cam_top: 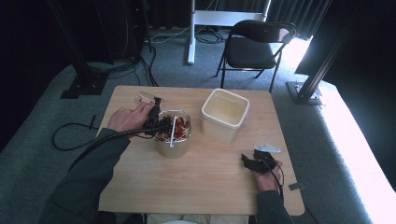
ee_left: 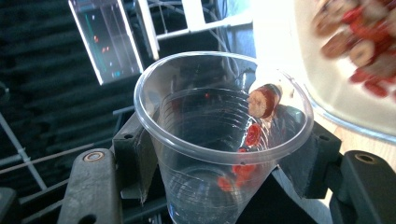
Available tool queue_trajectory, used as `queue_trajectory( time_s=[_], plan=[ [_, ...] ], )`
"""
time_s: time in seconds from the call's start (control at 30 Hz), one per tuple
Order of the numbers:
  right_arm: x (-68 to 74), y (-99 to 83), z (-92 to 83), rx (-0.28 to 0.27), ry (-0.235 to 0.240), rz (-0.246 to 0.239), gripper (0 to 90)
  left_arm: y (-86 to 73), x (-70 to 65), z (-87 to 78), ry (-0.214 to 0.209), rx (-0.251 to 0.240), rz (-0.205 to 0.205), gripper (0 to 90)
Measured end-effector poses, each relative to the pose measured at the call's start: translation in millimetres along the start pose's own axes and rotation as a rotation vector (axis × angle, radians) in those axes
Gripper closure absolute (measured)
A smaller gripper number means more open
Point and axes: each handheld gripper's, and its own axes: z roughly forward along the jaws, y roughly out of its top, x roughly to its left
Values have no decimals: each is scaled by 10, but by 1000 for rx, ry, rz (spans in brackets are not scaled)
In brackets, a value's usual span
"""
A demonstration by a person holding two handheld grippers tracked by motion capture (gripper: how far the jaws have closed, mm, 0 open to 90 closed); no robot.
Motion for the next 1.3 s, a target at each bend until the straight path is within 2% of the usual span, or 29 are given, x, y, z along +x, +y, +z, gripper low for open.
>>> queue_trajectory(
  time_s=[0.03, 0.13, 0.23, 0.37, 0.4, 0.47, 0.57, 0.63, 0.73, 0.83, 0.97, 1.23, 1.3],
  plan=[
    [1, 0, 0, 0, 0, 1, 352, -2, 0, -1, -2, -4, 3, 363],
    [0, 0, 0, 0, 0, 1, 351, -49, 31, 50, 4, 34, -19, 365],
    [0, 0, 1, 0, 0, 0, 351, 3, 21, -36, 5, -11, 2, 366],
    [2, 1, 0, 0, 0, 0, 352, 4, 31, 3, 7, 11, -13, 367],
    [2, 0, 0, 0, 0, 0, 352, 5, 24, -12, 3, -7, -15, 367],
    [2, 1, 0, 0, 0, 0, 352, 4, 29, -17, 8, -3, -22, 367],
    [1, 1, 1, 0, 0, 0, 352, 17, 27, -24, 5, -11, -11, 367],
    [1, 1, 0, 0, 0, 0, 352, -6, 60, 2, 11, 2, -43, 367],
    [2, 1, 0, 0, 0, 1, 352, 15, 28, -38, -6, -27, -27, 367],
    [2, 1, 0, 0, 0, 0, 352, 0, 43, -12, 1, -17, -52, 367],
    [1, 1, 1, 0, 0, 0, 351, 13, 20, -19, 12, -16, -26, 367],
    [2, 1, 1, 0, 1, 1, 351, -10, 73, -30, 11, -24, -61, 366],
    [2, 1, 0, 1, 1, 1, 352, -27, 85, -30, 7, -31, -94, 366]
  ],
)
